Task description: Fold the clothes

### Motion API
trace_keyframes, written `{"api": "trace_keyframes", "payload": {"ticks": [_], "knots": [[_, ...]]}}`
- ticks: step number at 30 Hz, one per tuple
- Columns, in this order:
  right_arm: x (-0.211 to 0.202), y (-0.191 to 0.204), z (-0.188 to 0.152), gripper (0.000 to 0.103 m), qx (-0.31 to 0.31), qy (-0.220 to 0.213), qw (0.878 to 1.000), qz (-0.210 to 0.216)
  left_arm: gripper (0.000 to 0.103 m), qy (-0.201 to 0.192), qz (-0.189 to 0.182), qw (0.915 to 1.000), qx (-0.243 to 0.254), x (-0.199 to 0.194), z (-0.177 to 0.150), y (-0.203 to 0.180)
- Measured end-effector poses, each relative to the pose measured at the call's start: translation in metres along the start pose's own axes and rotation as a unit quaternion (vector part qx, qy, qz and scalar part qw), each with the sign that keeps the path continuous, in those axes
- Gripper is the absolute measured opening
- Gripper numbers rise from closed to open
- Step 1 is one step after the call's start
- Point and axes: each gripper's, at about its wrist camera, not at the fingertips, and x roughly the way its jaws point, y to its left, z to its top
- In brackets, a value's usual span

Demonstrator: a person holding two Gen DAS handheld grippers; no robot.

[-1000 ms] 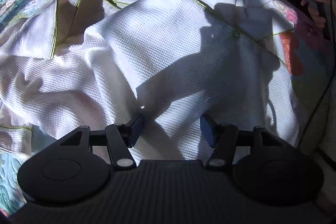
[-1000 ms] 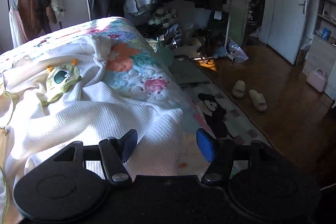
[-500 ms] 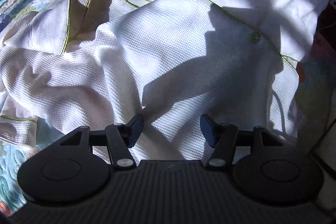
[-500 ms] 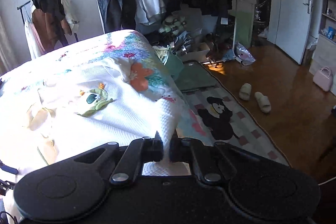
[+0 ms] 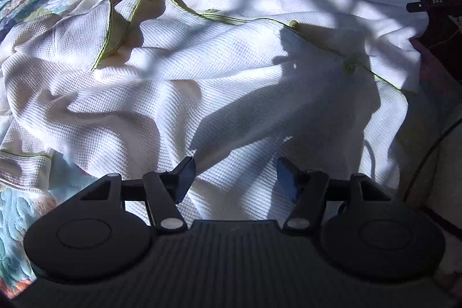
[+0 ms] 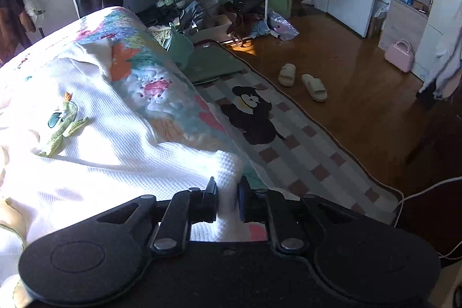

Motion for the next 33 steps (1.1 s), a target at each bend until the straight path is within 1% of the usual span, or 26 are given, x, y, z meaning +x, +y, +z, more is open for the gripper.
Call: {"api": "trace_keyframes", "payload": {"ticks": [4,5,6,7,8,10,11,12,13,14,17,19,22,24,25,27,29,31,33], "knots": [[-0.037,-0.003,0.001,0.020,0.048,0.010,0.998,0.026,0.062,-0.024,-0.021,0.9994,0.012,-0.003,0.000,0.002],[-0.048,0.000,0.002,0.025,0.046,0.009,0.998,0.030,0.062,-0.028,-0.024,0.9992,0.016,-0.004,0.000,0.001],[-0.059,0.004,0.003,0.034,0.039,0.009,0.999,0.031,0.062,-0.032,-0.023,0.9990,0.022,-0.006,-0.001,0.001],[-0.071,0.009,0.004,0.038,0.029,0.008,0.999,0.031,0.064,-0.039,-0.015,0.9986,0.032,-0.010,-0.002,0.000],[-0.081,0.015,0.005,0.043,0.016,0.005,0.999,0.029,0.067,-0.046,0.002,0.9980,0.043,-0.014,-0.003,0.001],[-0.102,0.027,0.008,0.043,-0.004,0.003,1.000,0.029,0.068,-0.056,0.052,0.9953,0.059,-0.020,-0.007,0.005],[-0.111,0.031,0.009,0.043,-0.003,0.005,0.999,0.039,0.068,-0.063,0.073,0.9935,0.061,-0.026,-0.010,0.010],[-0.120,0.032,0.011,0.043,0.007,0.010,0.998,0.064,0.068,-0.070,0.094,0.9911,0.062,-0.032,-0.013,0.015],[-0.129,0.032,0.014,0.043,0.023,0.018,0.994,0.105,0.069,-0.080,0.104,0.9898,0.056,-0.041,-0.017,0.024],[-0.137,0.033,0.017,0.043,0.036,0.026,0.989,0.139,0.070,-0.086,0.103,0.9899,0.046,-0.050,-0.022,0.032],[-0.152,0.038,0.023,0.043,0.051,0.044,0.977,0.204,0.072,-0.097,0.079,0.9921,0.003,-0.071,-0.037,0.056],[-0.153,0.046,0.024,0.043,0.047,0.054,0.972,0.224,0.073,-0.100,0.066,0.9926,-0.017,-0.080,-0.045,0.066],[-0.146,0.057,0.019,0.043,0.046,0.071,0.966,0.244,0.077,-0.115,0.048,0.9918,-0.026,-0.084,-0.055,0.073],[-0.138,0.066,0.006,0.043,0.046,0.079,0.961,0.260,0.077,-0.129,0.013,0.9912,-0.025,-0.081,-0.057,0.073],[-0.134,0.072,-0.004,0.043,0.043,0.087,0.959,0.266,0.074,-0.131,-0.003,0.9911,-0.024,-0.079,-0.056,0.070],[-0.125,0.083,-0.026,0.043,0.039,0.103,0.954,0.277,0.061,-0.121,-0.033,0.9921,-0.009,-0.074,-0.050,0.059],[-0.115,0.094,-0.051,0.043,0.037,0.130,0.947,0.293,0.036,-0.115,-0.056,0.9911,0.036,-0.070,-0.042,0.036],[-0.107,0.108,-0.075,0.043,0.021,0.167,0.935,0.311,0.029,-0.102,-0.075,0.9884,0.083,-0.065,-0.031,0.012],[-0.105,0.120,-0.096,0.043,0.004,0.213,0.919,0.332,0.029,-0.084,-0.086,0.9848,0.125,-0.058,-0.023,-0.009]]}}
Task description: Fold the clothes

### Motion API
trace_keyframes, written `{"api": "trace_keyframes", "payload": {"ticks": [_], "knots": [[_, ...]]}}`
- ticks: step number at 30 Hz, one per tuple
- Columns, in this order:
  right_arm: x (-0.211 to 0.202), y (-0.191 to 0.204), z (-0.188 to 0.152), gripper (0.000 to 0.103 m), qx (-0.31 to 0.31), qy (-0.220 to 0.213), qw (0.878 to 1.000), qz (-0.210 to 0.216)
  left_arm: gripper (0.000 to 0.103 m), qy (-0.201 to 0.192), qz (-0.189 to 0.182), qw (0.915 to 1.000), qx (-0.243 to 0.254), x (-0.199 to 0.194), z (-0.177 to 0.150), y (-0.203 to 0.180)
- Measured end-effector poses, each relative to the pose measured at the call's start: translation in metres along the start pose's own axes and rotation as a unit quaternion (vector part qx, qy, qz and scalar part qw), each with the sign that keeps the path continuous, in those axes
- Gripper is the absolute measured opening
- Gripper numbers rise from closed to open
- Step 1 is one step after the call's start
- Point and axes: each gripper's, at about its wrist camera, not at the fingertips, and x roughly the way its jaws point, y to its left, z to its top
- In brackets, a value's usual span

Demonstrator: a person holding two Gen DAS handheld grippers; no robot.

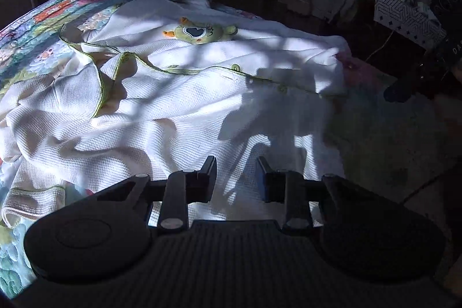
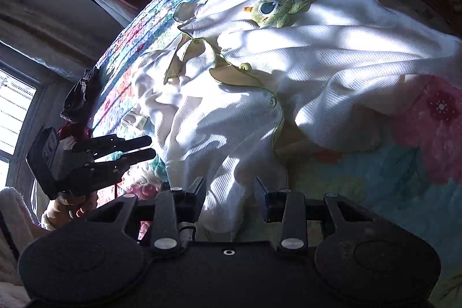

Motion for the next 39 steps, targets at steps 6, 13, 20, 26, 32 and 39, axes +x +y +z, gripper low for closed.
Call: {"api": "trace_keyframes", "payload": {"ticks": [6,13,20,26,32,39], "knots": [[0.011,0.028,-0.038,0.046,-0.064,0.073,0.995,0.000,0.034,0.066,-0.061,0.9945,0.053,0.033,0.020,-0.042],[0.019,0.014,-0.043,0.054,-0.099,-0.044,0.986,-0.127,0.042,0.148,-0.052,0.9866,0.044,0.058,-0.014,-0.066],[0.052,-0.013,-0.048,0.055,-0.091,-0.094,0.984,-0.121,0.037,0.137,-0.036,0.9830,0.117,0.054,-0.042,-0.080],[0.092,-0.023,-0.041,0.060,-0.056,-0.112,0.986,-0.108,0.011,0.130,-0.046,0.9891,0.051,0.064,-0.048,-0.063],[0.082,-0.002,-0.041,0.014,-0.114,-0.092,0.977,-0.157,0.002,0.113,-0.092,0.9880,0.051,0.037,-0.039,-0.065],[0.022,-0.001,-0.041,0.012,-0.068,-0.014,0.986,-0.149,0.002,0.135,-0.186,0.9731,0.019,0.014,-0.025,-0.067]]}}
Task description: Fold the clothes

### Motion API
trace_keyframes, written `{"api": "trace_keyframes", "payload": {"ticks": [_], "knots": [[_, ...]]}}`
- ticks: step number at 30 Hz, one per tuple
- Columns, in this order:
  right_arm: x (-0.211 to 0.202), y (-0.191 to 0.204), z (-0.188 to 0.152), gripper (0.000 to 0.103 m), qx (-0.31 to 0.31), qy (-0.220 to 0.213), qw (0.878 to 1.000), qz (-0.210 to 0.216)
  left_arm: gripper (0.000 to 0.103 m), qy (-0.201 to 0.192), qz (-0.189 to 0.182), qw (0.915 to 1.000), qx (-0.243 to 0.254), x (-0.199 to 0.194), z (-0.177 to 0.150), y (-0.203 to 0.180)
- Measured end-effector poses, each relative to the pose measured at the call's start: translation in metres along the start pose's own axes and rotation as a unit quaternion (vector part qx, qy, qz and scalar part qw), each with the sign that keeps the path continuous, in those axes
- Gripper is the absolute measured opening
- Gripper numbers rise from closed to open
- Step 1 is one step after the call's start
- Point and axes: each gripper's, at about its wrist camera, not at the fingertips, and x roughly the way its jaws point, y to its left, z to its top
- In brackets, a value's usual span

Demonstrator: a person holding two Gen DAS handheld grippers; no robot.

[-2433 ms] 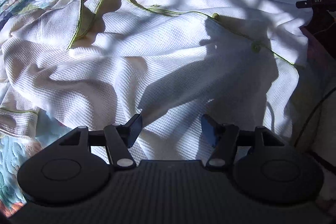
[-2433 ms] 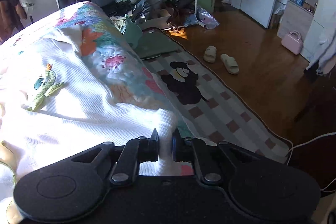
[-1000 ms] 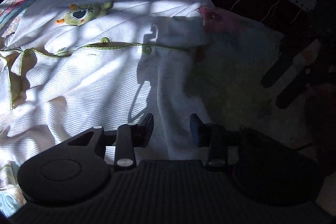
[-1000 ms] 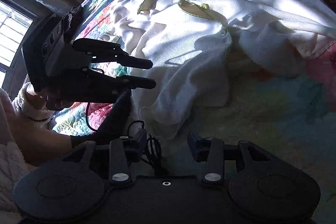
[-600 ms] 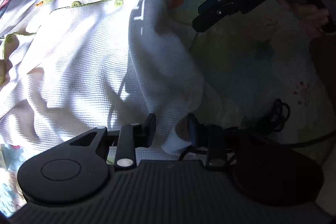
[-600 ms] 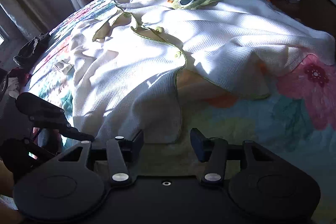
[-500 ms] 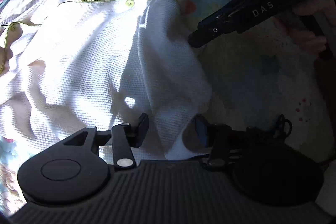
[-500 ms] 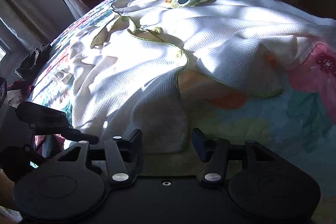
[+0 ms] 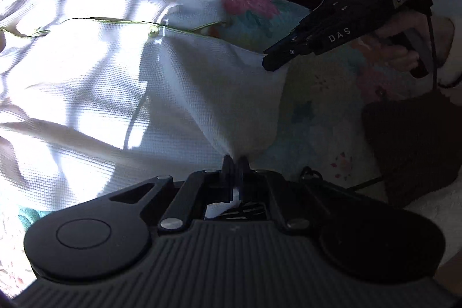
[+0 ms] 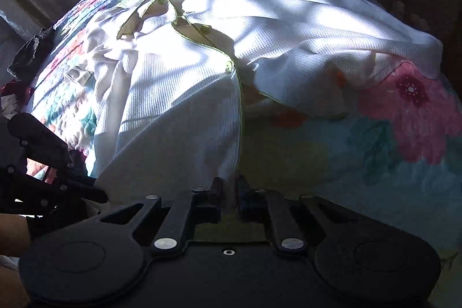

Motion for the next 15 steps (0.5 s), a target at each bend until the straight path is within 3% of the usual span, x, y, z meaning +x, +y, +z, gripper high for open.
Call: {"api": "trace_keyframes", "payload": {"ticks": [3,7,10,15], "knots": [[0.006,0.001,-0.005,0.014,-0.014,-0.011,1.000,-0.009,0.003,0.040,0.053,0.9978,0.005,0.029,-0.002,0.004],[0.023,-0.007,-0.001,0.015,0.021,-0.045,0.999,0.003,0.003,0.013,0.103,0.9940,-0.036,0.043,-0.012,0.012],[0.031,-0.026,0.009,0.019,0.074,-0.090,0.993,0.005,0.003,-0.037,0.121,0.9900,-0.061,0.026,-0.013,0.017],[0.049,-0.066,0.014,0.049,0.198,-0.147,0.968,0.046,0.003,-0.146,0.165,0.9697,-0.106,-0.025,-0.005,0.036]]}}
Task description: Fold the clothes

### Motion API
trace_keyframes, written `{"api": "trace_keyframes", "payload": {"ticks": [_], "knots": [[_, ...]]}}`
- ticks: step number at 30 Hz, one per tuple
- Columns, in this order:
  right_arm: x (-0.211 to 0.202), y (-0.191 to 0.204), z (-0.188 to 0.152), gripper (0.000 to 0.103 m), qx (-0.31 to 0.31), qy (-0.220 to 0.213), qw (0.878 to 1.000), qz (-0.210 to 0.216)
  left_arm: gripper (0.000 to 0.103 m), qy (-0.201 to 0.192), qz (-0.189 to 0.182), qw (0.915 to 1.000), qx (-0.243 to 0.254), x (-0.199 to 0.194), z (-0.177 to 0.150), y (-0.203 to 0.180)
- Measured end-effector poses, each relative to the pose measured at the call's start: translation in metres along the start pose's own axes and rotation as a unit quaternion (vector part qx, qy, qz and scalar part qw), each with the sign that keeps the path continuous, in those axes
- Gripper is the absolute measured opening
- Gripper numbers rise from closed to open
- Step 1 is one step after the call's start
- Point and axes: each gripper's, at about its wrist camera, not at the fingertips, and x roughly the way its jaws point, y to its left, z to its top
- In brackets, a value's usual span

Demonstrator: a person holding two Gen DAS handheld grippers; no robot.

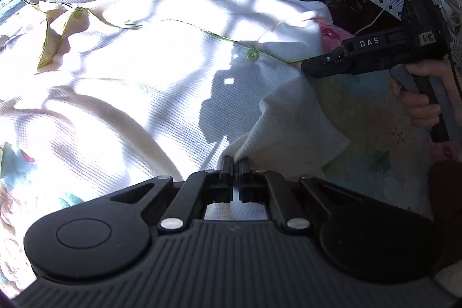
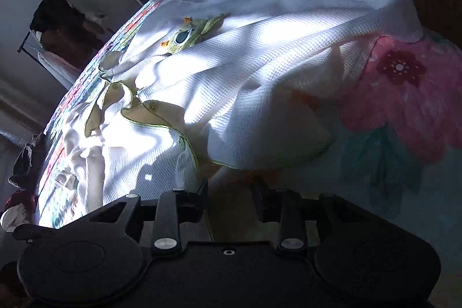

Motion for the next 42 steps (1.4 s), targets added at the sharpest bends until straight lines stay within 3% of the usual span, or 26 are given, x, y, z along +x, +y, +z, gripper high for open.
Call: {"api": "trace_keyframes", "payload": {"ticks": [2,4,8,16,17,18,21,27,33,38,42], "knots": [[0.006,-0.012,0.003,0.060,0.050,-0.018,0.998,0.015,0.003,-0.033,0.021,0.9983,-0.042,-0.006,0.015,0.022],[0.014,-0.013,0.005,0.060,0.069,-0.018,0.997,0.002,0.003,-0.061,0.068,0.9928,-0.077,-0.003,0.025,0.040],[0.028,0.002,0.004,0.061,0.035,-0.027,0.999,-0.016,0.003,-0.062,0.108,0.9903,-0.062,0.016,0.030,0.055],[0.040,0.019,-0.017,0.061,0.019,-0.012,1.000,0.008,0.003,-0.046,0.081,0.9924,-0.081,0.030,0.020,0.054],[0.041,0.021,-0.018,0.037,0.008,-0.015,1.000,-0.003,0.003,-0.040,0.080,0.9930,-0.078,0.031,0.020,0.053],[0.042,0.023,-0.019,0.005,0.000,-0.007,1.000,-0.019,0.003,-0.033,0.080,0.9935,-0.074,0.031,0.020,0.051],[0.033,0.035,-0.017,0.004,-0.041,0.030,0.997,-0.060,0.003,-0.020,0.073,0.9957,-0.054,0.026,0.024,0.042],[-0.015,0.054,-0.010,0.004,-0.137,0.058,0.982,-0.113,0.003,0.003,0.034,0.9992,-0.021,0.012,0.030,0.020],[-0.026,0.065,-0.029,0.004,-0.215,0.137,0.953,-0.166,0.003,0.056,-0.042,0.9972,0.025,0.003,0.029,-0.008],[-0.004,0.055,-0.050,0.004,-0.237,0.186,0.932,-0.202,0.003,0.069,-0.052,0.9958,0.031,0.005,0.018,-0.018],[-0.009,0.052,-0.051,0.004,-0.229,0.193,0.936,-0.187,0.003,0.053,-0.065,0.9962,0.022,-0.001,0.019,-0.013]]}}
